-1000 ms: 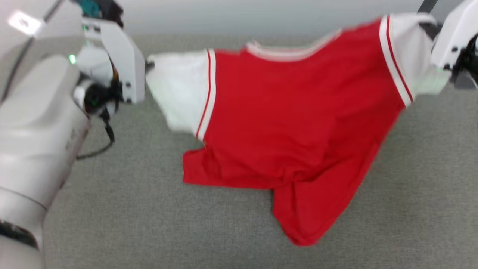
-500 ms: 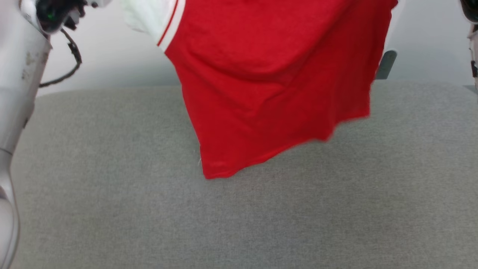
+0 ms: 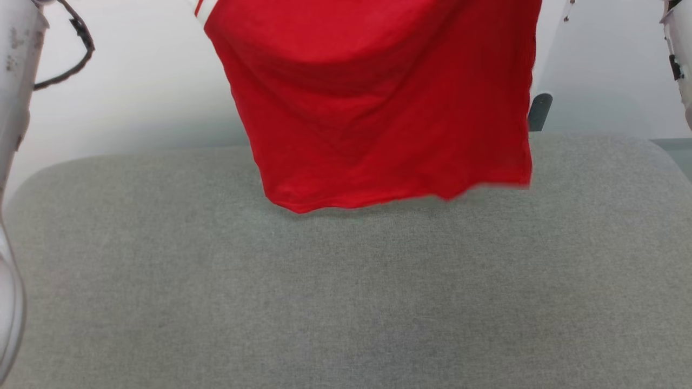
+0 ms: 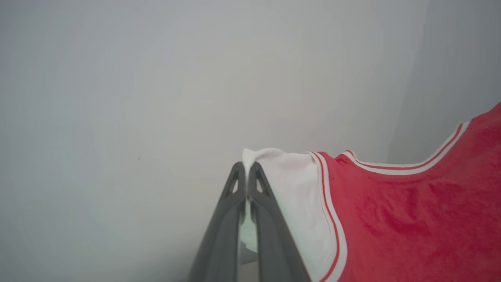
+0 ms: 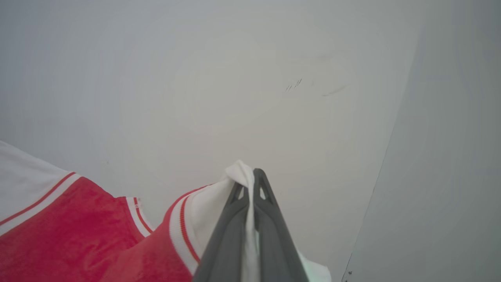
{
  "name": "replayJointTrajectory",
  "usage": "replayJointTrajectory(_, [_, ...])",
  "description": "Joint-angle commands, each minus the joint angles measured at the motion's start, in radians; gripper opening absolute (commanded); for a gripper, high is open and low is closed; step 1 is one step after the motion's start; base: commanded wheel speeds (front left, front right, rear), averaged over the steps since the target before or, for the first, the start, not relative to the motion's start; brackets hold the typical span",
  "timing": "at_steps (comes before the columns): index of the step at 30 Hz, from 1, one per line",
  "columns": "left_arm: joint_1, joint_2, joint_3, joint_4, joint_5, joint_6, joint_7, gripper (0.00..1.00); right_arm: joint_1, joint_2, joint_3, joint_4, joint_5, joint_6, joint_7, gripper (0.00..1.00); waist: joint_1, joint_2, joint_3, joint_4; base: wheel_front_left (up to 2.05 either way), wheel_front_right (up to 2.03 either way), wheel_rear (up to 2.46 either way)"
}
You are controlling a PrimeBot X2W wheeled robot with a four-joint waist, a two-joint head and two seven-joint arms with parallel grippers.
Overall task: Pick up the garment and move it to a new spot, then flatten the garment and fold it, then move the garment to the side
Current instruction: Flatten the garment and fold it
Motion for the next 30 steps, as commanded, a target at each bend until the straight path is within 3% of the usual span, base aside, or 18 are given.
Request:
replayJointTrajectory(1, [-0.003, -0.002, -0.001, 0.008, 0.003, 0.002, -0.001, 0.00, -0.004, 0.000, 0.010, 0.010, 0.008, -0.001, -0.005, 0.00, 0.0000, 0.0000, 0.007, 0.001, 0.00, 0.00, 0.00])
replayJointTrajectory(5, [-0.028, -0.008, 0.000, 0.031, -0.002, 0.001, -0.010, 0.00, -0.034, -0.002, 0.037, 0.050, 0.037, -0.001, 0.007, 0.00, 0.0000, 0.0000, 0.045, 0.001, 0.00, 0.00, 0.00])
replayJointTrajectory(11, [-0.122, -0.013, -0.008, 0.035, 0.032, 0.013, -0.068, 0.00, -0.117, -0.026, 0.074, 0.082, 0.011, -0.001, -0.044, 0.00, 0.0000, 0.0000, 0.207, 0.002, 0.00, 0.00, 0.00])
replayJointTrajectory(20, [-0.313, -0.044, 0.017, 0.029, 0.088, 0.074, -0.356, 0.00, -0.294, -0.091, 0.104, 0.099, -0.264, -0.001, -0.382, 0.00, 0.0000, 0.0000, 0.482, 0.029, 0.00, 0.00, 0.00])
replayJointTrajectory(25, [-0.393, -0.073, 0.038, 0.033, 0.098, 0.066, -0.516, 0.00, -0.282, -0.133, 0.019, -0.132, -0.469, -0.001, -0.393, 0.00, 0.0000, 0.0000, 0.616, 0.068, 0.00, 0.00, 0.00])
replayJointTrajectory(30, [-0.441, -0.101, 0.086, 0.022, 0.088, 0.054, -0.569, 0.00, -0.212, -0.147, -0.074, -0.328, -0.621, -0.001, -0.392, 0.00, 0.0000, 0.0000, 0.719, 0.108, 0.00, 0.00, 0.00])
